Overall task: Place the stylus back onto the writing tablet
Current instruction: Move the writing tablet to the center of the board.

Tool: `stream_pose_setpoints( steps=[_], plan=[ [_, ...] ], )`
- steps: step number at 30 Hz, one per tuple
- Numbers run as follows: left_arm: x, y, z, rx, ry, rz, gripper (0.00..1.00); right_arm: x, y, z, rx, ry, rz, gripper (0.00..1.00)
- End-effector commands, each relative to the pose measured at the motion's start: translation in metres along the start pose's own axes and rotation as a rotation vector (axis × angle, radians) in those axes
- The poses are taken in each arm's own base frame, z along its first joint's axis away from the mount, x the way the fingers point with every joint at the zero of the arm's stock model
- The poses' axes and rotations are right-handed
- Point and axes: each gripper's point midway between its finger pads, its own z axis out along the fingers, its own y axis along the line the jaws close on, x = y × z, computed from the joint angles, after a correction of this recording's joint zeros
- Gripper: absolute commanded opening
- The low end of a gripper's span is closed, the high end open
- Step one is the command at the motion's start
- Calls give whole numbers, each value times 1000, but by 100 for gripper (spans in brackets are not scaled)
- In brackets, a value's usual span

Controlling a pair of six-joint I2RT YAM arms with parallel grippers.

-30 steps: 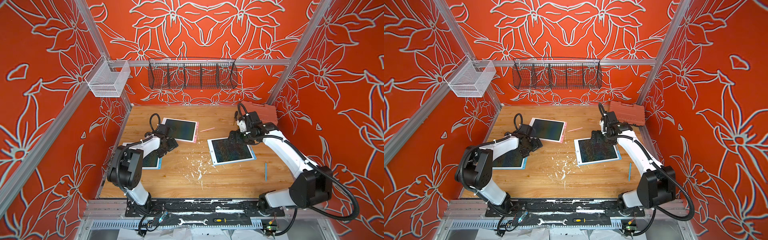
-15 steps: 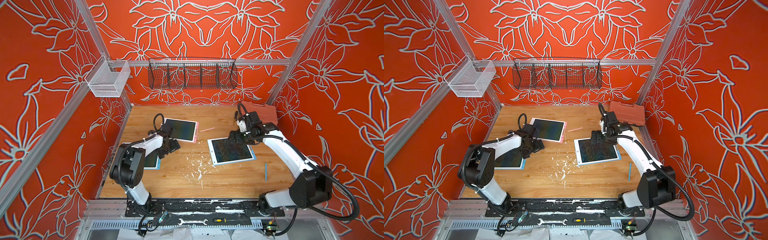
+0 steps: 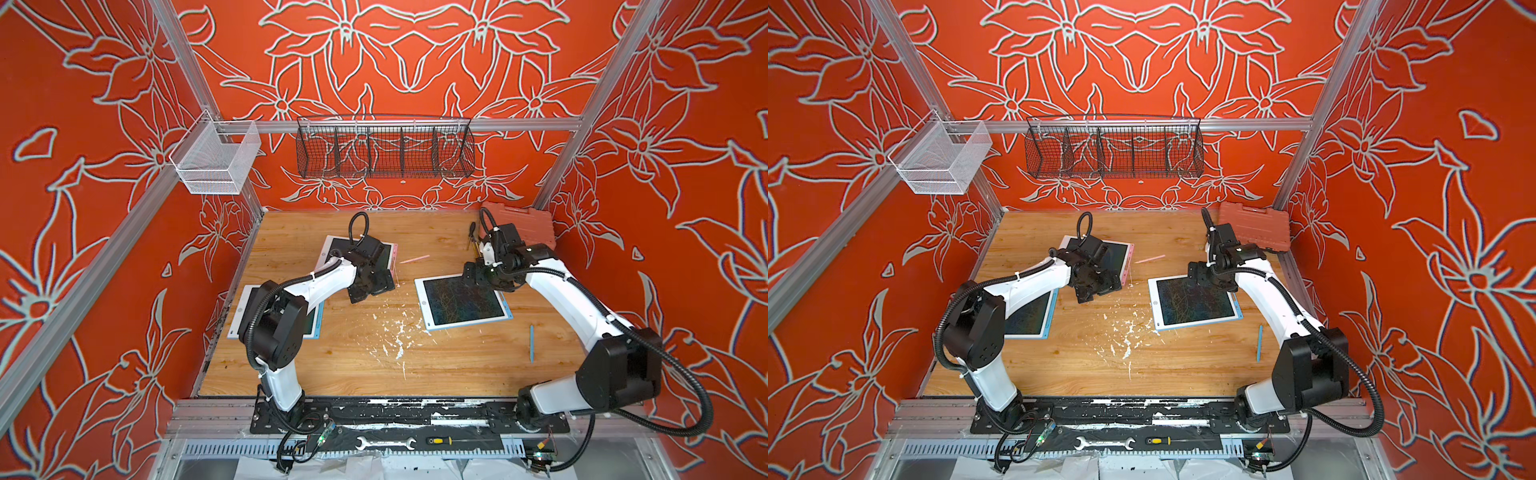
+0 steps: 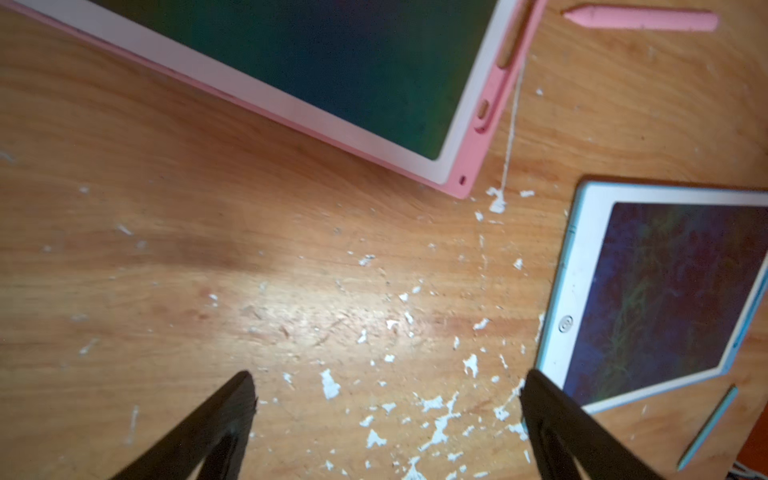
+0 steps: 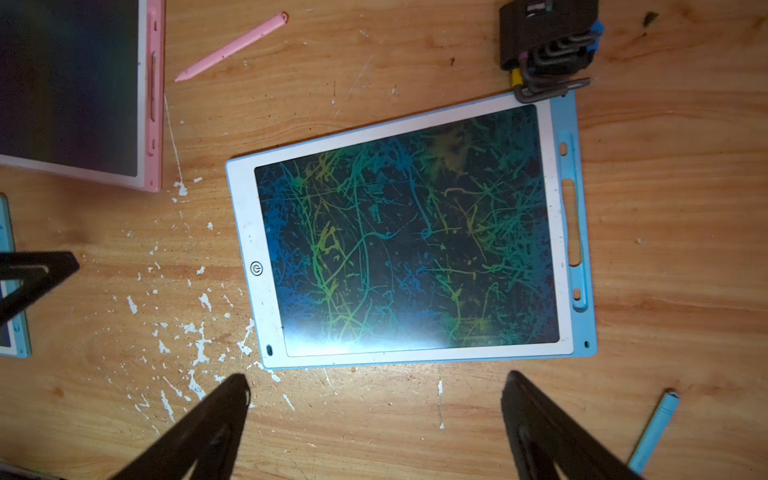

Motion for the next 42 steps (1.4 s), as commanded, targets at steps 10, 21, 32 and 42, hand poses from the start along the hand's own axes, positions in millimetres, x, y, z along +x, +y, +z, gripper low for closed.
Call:
stream_pose_setpoints(
  steps=[10, 21, 32, 42],
  plan=[
    [47, -29, -13, 76, 105, 94, 97, 10, -48, 13, 93, 35, 174, 97],
    [63, -33, -39, 163, 130, 224, 97, 5, -56, 4, 101, 16, 293, 96],
    [83, -27, -30, 178, 200, 271, 97, -7, -77, 5, 170, 24, 355, 97],
    [57, -58, -15, 200, 152, 198, 97, -39, -99, 38, 110, 20, 361, 96]
  ],
)
